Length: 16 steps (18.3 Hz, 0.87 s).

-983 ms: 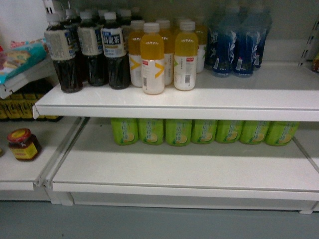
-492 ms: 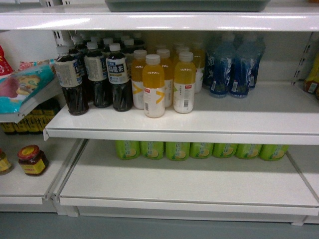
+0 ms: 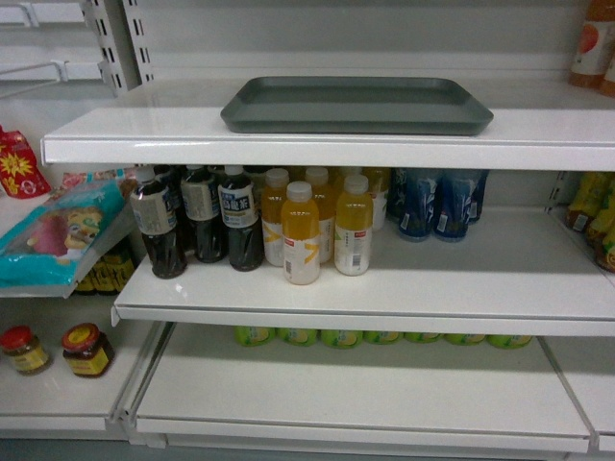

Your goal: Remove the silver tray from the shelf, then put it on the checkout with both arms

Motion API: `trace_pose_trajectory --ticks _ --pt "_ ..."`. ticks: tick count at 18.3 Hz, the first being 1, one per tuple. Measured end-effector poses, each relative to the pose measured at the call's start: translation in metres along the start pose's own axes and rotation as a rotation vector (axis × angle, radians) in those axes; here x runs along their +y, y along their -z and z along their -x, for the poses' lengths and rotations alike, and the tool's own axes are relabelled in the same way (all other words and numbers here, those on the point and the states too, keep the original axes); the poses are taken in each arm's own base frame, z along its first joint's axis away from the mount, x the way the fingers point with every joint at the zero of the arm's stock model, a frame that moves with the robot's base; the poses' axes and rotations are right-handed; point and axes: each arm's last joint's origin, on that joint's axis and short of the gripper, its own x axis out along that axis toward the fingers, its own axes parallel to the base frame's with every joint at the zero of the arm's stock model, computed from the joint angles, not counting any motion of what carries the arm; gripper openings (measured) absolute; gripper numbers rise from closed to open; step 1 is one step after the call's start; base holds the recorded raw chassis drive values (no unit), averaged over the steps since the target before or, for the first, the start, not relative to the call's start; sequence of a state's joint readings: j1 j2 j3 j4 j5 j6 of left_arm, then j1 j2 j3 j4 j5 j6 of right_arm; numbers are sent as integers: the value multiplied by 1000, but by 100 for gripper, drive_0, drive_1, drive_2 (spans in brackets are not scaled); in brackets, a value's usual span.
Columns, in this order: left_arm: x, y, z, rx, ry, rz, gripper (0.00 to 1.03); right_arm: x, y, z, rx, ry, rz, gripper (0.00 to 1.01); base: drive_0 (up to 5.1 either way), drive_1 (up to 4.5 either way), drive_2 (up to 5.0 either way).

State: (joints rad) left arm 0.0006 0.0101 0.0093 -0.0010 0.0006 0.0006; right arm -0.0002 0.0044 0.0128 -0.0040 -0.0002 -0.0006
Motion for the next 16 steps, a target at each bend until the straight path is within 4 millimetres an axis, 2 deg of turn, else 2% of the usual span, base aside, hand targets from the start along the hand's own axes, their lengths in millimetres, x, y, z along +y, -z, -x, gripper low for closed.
trace_pose_trajectory --ticks 12,16 --pt "0 0 0 1 -1 0 98 0 0 0 -1 0 0 98 0 0 0" --pt "0 0 0 3 -1 0 98 0 0 0 0 0 0 98 2 381 -378"
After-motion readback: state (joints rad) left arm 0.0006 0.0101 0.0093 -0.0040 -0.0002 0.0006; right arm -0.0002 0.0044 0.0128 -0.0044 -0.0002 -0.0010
